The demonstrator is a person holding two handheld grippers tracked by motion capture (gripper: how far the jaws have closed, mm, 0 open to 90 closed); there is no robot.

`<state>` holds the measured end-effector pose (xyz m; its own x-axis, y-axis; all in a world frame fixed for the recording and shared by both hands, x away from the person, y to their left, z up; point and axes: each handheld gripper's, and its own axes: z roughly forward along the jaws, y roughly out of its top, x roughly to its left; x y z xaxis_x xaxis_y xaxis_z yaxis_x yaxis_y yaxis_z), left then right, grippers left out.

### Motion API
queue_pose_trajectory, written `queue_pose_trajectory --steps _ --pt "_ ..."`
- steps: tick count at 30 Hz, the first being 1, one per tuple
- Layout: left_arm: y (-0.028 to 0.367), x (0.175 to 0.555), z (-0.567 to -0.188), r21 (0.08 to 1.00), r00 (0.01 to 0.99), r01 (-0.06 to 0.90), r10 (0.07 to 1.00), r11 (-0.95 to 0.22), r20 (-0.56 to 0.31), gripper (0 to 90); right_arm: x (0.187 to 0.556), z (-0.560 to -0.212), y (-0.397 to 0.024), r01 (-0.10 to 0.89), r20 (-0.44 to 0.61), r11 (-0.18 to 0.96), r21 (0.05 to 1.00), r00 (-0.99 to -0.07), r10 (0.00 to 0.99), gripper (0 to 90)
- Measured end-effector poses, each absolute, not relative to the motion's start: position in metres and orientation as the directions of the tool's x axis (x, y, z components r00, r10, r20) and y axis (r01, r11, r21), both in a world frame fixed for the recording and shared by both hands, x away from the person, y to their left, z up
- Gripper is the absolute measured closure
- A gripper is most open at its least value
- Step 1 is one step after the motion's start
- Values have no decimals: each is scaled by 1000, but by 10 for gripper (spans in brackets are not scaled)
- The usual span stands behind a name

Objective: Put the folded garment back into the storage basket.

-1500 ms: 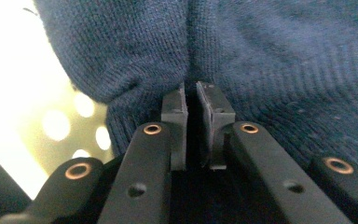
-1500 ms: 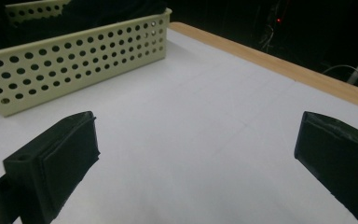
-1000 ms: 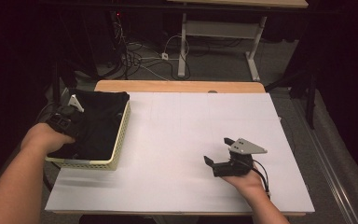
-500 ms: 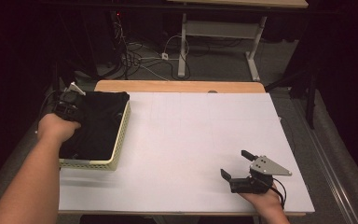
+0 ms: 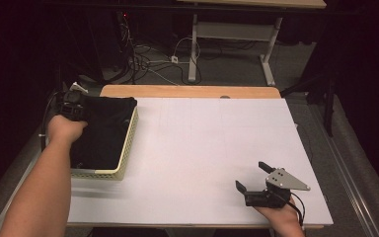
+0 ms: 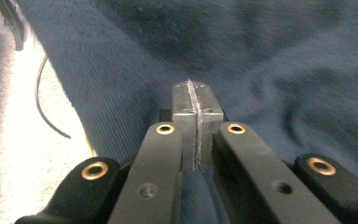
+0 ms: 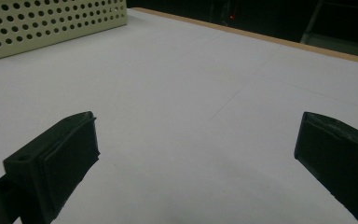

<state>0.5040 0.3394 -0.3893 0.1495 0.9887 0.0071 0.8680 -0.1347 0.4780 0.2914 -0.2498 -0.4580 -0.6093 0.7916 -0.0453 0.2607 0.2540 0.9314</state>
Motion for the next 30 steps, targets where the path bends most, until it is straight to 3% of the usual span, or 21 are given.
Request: queue_pose_trajectory --steps 6,15,25,30 --pt "349 528 -414 440 132 891 991 -114 -10 878 293 -460 -246 281 -43 255 925 -590 807 0" --pt "339 541 -444 374 170 911 985 -173 40 878 293 -461 -237 300 -51 277 913 -590 806 1" --pt "339 524 -424 430 214 881 977 -198 11 878 291 -460 -237 291 -56 277 916 -589 806 1" --pt "321 507 -395 485 292 832 956 -269 29 879 288 -461 -238 286 -52 268 920 -589 806 1"
